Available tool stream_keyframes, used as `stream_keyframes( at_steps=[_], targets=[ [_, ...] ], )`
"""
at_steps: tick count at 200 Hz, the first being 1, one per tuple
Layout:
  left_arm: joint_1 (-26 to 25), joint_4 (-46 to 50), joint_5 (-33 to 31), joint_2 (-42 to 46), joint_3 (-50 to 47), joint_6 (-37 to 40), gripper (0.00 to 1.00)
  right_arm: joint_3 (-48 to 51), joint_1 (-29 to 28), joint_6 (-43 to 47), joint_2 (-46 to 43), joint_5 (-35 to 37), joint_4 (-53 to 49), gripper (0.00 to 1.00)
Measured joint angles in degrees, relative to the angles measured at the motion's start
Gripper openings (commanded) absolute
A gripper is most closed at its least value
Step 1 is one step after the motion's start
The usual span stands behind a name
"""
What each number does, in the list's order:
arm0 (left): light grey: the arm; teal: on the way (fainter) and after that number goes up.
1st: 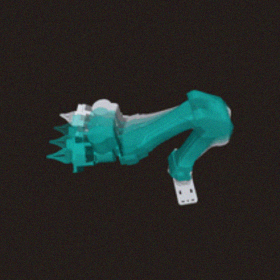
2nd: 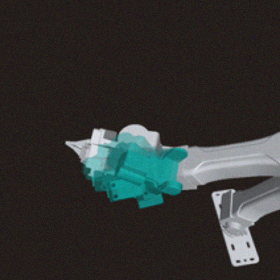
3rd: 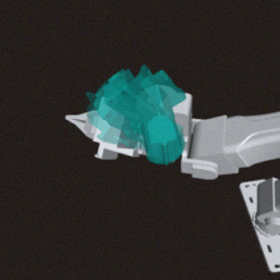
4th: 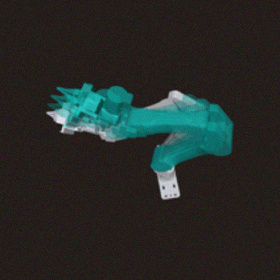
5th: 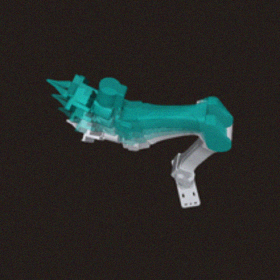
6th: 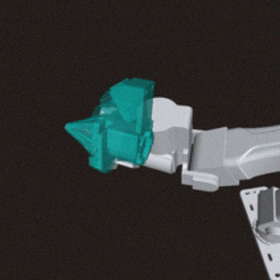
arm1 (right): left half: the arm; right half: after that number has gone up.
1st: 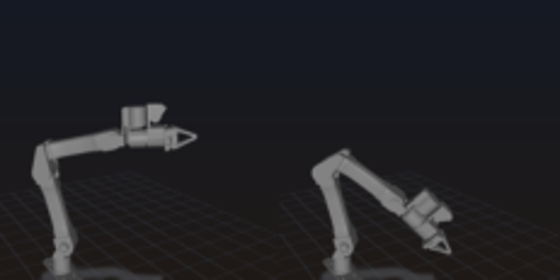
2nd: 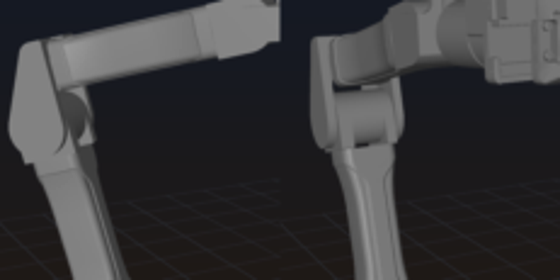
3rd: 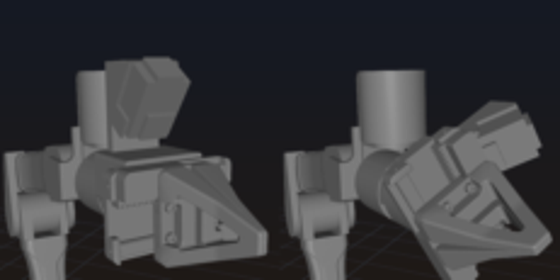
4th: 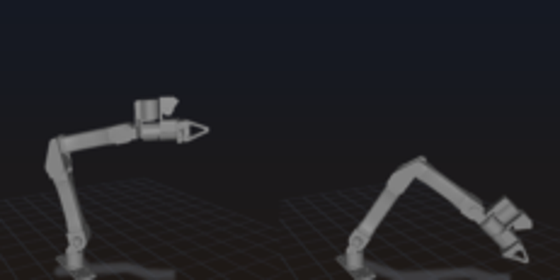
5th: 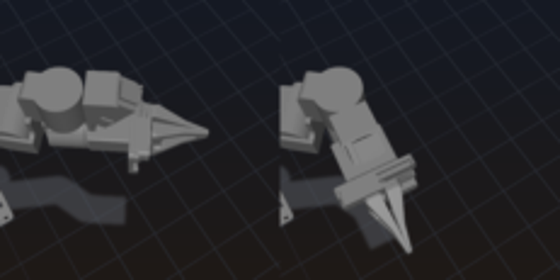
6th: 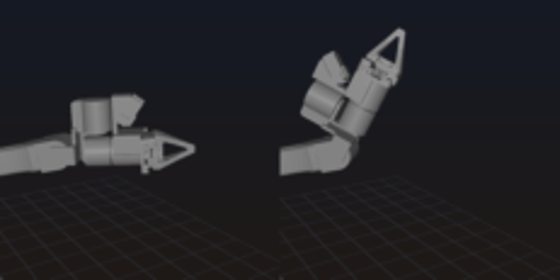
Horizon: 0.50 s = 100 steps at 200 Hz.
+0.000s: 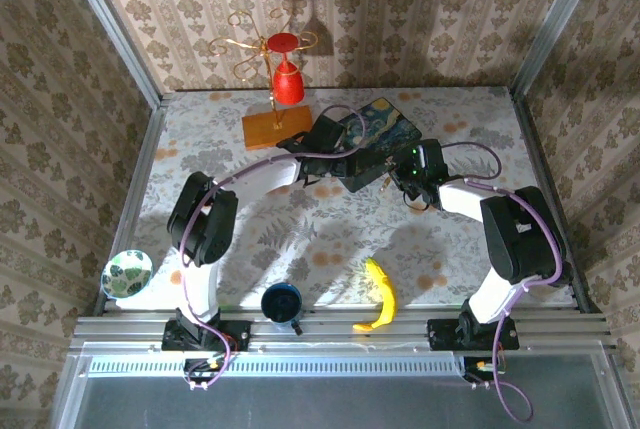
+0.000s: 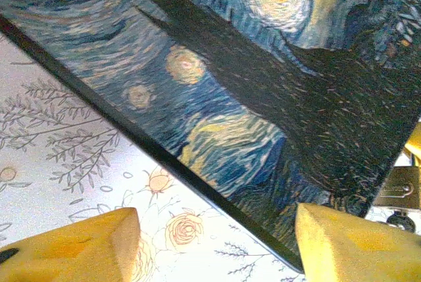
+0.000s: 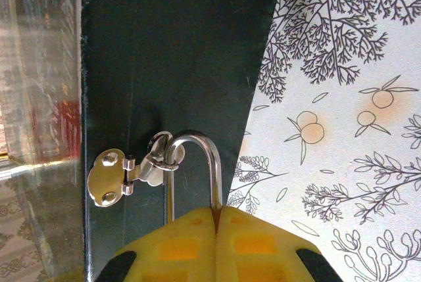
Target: Unlock the padlock with the key
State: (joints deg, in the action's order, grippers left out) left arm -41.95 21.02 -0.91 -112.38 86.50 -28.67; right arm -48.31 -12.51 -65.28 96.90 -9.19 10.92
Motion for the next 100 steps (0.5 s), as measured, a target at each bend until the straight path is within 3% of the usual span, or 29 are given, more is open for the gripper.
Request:
stream_keyframes(
  at_steps=[17, 37, 100],
  targets=[
    [0.02, 0.31, -1.38, 0.0, 0.42, 0.33, 0.71, -0.02, 0.0, 0.48, -0.02, 0.0, -0.11, 0.0],
    [-0.09, 0.92, -3.39, -0.07, 1.42, 1.51, 0.99, -0.2, 0.0, 0.81, -0.02, 0.0, -0.46, 0.0],
    [-0.39, 4.11, -7.28, -3.8, 6.67, 1.92, 1.0, -0.37, 0.04, 1.05, -0.02, 0.0, -0.85, 0.0]
  ],
)
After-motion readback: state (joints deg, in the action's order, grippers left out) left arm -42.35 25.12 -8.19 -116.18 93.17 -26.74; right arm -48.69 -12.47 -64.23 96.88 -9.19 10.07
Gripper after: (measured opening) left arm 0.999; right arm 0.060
